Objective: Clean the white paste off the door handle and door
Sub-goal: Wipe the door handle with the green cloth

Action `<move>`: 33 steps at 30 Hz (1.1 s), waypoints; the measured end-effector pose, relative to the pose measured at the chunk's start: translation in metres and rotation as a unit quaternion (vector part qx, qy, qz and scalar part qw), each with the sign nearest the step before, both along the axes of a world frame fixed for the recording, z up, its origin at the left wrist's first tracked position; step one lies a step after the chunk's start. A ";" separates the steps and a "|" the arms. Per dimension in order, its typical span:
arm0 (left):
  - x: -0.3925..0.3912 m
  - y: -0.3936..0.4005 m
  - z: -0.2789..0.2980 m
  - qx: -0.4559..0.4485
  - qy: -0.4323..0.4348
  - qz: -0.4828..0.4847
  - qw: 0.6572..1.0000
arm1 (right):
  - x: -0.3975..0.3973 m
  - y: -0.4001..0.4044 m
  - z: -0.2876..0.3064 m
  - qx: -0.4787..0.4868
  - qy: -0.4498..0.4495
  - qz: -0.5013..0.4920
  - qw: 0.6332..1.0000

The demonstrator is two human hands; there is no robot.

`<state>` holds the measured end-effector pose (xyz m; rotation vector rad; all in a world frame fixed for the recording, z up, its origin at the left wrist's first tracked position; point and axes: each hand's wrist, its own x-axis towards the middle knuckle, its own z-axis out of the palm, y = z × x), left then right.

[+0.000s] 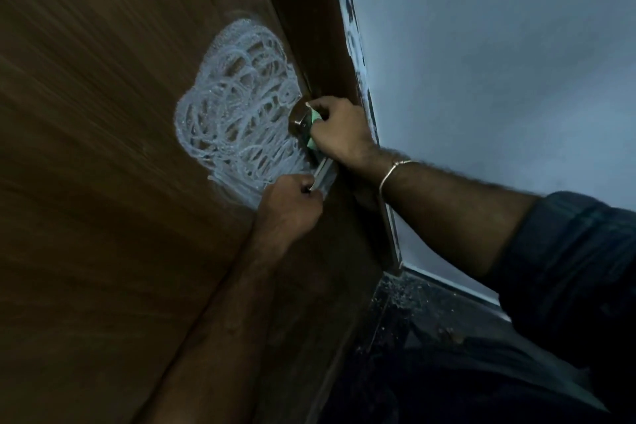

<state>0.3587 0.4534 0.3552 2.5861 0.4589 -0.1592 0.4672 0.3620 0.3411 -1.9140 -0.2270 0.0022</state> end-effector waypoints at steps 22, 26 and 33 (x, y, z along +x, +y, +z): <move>0.000 0.007 -0.008 -0.046 -0.023 0.012 0.999 | -0.005 0.017 -0.039 0.078 -0.248 -0.078 0.962; 0.001 0.006 -0.005 -0.012 -0.009 -0.004 1.000 | -0.006 0.016 -0.040 0.088 -0.208 -0.087 0.970; 0.007 0.008 -0.005 0.029 -0.007 -0.022 0.999 | -0.008 0.019 -0.039 0.077 -0.200 -0.068 0.974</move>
